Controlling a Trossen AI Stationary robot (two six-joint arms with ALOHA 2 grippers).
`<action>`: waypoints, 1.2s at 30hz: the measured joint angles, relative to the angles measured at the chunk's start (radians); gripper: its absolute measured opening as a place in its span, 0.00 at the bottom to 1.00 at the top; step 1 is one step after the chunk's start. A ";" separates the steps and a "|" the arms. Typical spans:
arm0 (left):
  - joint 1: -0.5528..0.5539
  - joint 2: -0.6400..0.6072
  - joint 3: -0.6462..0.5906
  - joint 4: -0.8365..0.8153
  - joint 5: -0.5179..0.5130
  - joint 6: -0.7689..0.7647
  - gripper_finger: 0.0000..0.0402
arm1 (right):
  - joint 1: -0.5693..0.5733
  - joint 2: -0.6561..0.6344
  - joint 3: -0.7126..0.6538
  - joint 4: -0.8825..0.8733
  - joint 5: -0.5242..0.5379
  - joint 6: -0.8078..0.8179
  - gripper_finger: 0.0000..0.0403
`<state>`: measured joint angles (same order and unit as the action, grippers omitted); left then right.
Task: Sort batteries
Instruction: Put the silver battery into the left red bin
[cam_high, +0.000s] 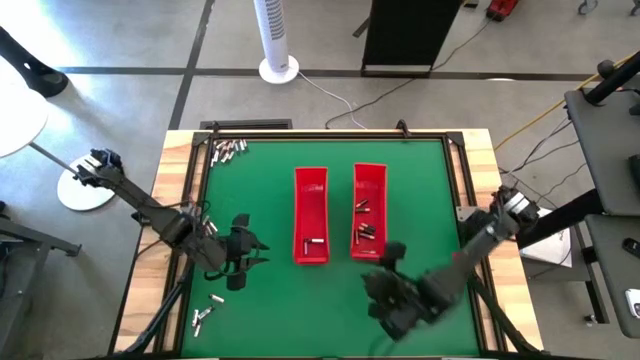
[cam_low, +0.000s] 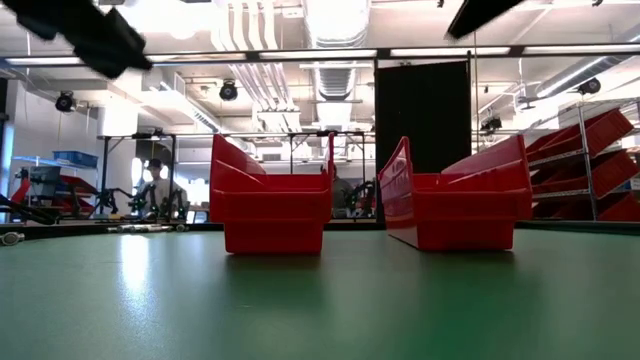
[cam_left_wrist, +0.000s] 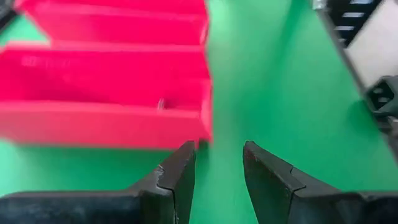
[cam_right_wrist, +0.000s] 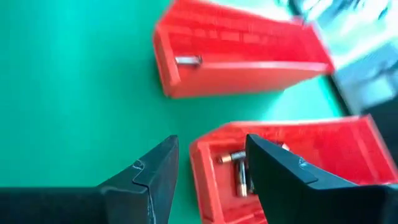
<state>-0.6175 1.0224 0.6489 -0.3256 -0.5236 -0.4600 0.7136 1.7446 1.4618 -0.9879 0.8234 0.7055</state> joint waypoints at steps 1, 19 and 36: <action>0.000 0.004 -0.017 0.000 -0.013 -0.041 0.29 | 0.028 0.006 -0.001 0.012 0.033 0.001 0.44; -0.146 0.366 0.200 -0.279 0.515 -0.507 0.29 | 0.099 0.023 -0.108 0.033 0.278 0.025 0.42; -0.305 0.559 0.329 -0.652 0.515 -0.500 0.29 | 0.098 0.024 -0.226 0.059 0.278 0.219 0.47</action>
<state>-0.9226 1.5810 0.9780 -0.9772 -0.0090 -0.9600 0.8112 1.7687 1.2362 -0.9286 1.1011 0.9249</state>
